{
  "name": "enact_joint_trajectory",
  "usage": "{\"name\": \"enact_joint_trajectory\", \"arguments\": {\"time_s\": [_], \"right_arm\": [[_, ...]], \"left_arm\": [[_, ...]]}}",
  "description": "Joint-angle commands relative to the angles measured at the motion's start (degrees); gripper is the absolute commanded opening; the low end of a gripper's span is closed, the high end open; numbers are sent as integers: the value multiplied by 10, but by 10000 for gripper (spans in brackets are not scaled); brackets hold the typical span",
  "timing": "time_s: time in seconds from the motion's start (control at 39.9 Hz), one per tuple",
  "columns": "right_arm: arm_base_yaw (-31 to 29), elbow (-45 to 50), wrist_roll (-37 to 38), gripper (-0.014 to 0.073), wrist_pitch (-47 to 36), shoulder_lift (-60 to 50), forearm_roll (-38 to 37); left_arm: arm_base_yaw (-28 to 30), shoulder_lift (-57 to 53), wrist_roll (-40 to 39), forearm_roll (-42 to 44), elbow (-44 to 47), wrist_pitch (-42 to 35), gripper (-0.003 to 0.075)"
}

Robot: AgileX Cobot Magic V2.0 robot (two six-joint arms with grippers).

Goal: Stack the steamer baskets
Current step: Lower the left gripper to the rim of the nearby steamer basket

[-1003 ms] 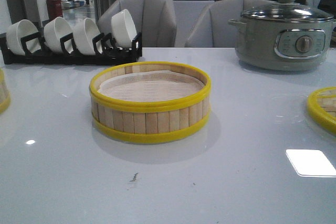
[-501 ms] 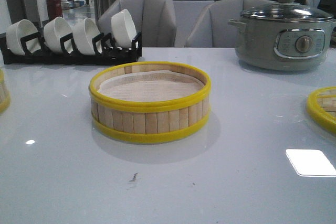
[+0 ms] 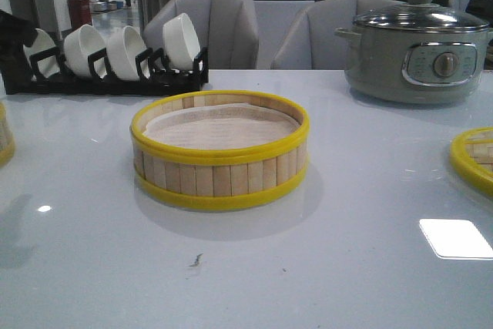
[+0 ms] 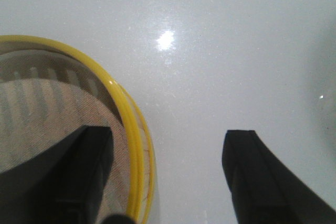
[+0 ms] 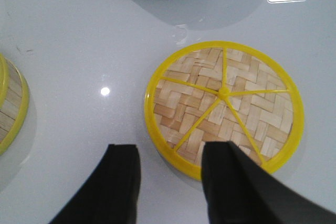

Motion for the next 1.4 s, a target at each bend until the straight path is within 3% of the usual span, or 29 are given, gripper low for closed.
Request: {"name": "enact_joint_trajectory", "arguments": {"time_s": [0.0,0.55,1.38], "right_arm": [[0,-23,-3,390,-38,-4,-5],[0,-23,-3,390,-38,-4,-5],[0,-23,-3,390,-38,-4,-4]], "left_arm": [[1,6,-7,-2,-41,-14,494],[16,72,-11,-4,-47,-5,470],[18,72,-11,-8,-47,-6,452]]}}
